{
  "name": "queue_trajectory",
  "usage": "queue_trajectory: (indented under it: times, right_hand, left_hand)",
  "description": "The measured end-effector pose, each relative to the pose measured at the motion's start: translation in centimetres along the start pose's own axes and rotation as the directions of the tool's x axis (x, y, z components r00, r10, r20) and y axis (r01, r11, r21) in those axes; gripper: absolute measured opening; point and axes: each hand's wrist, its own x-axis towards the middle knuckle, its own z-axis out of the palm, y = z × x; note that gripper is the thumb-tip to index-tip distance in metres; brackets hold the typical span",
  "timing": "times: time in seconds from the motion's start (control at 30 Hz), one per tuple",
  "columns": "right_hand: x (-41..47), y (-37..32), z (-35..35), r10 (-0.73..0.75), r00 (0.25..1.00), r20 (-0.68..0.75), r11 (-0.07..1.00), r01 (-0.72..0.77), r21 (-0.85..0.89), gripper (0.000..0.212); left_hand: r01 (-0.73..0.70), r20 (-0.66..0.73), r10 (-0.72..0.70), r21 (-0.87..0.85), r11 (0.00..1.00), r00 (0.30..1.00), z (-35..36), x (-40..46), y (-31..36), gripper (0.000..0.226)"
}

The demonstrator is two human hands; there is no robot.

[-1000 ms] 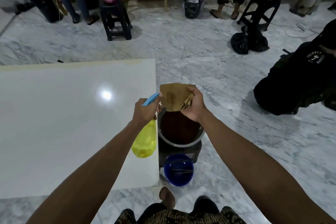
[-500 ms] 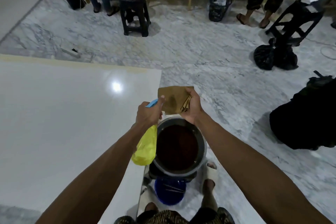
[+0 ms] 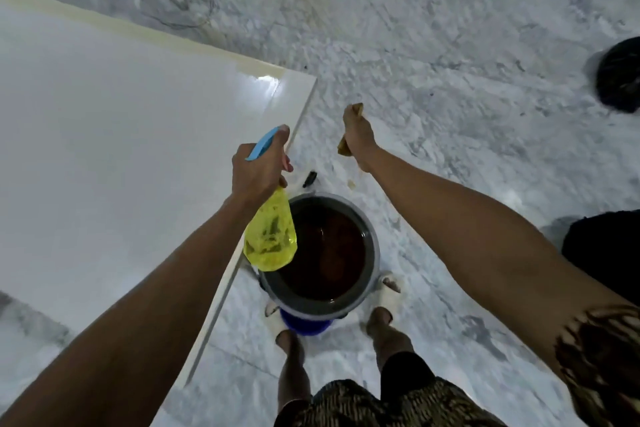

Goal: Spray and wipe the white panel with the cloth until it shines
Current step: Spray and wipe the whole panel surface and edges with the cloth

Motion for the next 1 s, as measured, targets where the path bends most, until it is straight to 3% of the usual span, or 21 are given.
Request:
queue_trajectory:
  times: [0.1,0.2,0.3,0.37,0.47,0.57,0.67,0.77,0.87,1.0]
  right_hand:
    - [3.1,-2.9,2.5,-0.275,0.960,-0.048,0.950,0.264,-0.166,0.050]
    - [6.5,-4.4,6.0,-0.485,0.874,-0.012,0.799,0.437,-0.413,0.053]
    - [8.8,-3.6,9.0,-0.565,0.799,0.207,0.500,0.531,-0.684,0.048]
    - [9.4,-2.7,10.3,-0.634,0.739,0.229,0.337,0.530,-0.778,0.045]
    - [9.3,-1.7,10.9,-0.675,0.727,0.126,0.433,0.529,-0.730,0.051]
    - [8.9,-0.9,11.0,-0.683,0.721,0.116,0.535,0.602,-0.593,0.039]
    - [7.9,0.2,11.9,-0.665,0.740,0.096,0.559,0.579,-0.593,0.036]
    - [7.4,1.5,13.3,-0.759,0.650,0.039,0.517,0.637,-0.572,0.032]
    - [7.2,3.8,14.4,-0.795,0.606,-0.002,0.498,0.651,-0.573,0.039]
    - [4.8,6.5,16.1,-0.761,0.648,0.009,0.542,0.643,-0.541,0.044]
  left_hand:
    - [-0.032,-0.022,0.033,0.024,0.999,0.999,-0.4,1.1,0.3,0.064]
    - [-0.070,-0.051,0.073,0.057,0.996,0.996,-1.3,2.9,0.1,0.064]
    - [-0.125,-0.064,0.134,0.136,0.983,0.989,-2.5,4.7,-0.7,0.060]
    - [-0.144,-0.056,0.156,0.171,0.975,0.986,-3.4,5.8,-1.3,0.056]
    - [-0.135,-0.044,0.147,0.214,0.968,0.988,-4.4,6.4,-2.1,0.055]
    - [-0.109,-0.042,0.121,0.215,0.970,0.992,-5.2,6.1,-2.7,0.054]
    - [-0.100,-0.022,0.107,0.218,0.971,0.994,-5.9,5.6,-3.1,0.055]
    - [-0.103,-0.002,0.106,0.219,0.970,0.994,-6.4,4.9,-3.3,0.058]
    - [-0.113,0.014,0.112,0.227,0.967,0.994,-7.0,4.1,-3.5,0.063]
    - [-0.137,0.049,0.128,0.250,0.959,0.990,-8.1,2.7,-4.4,0.057]
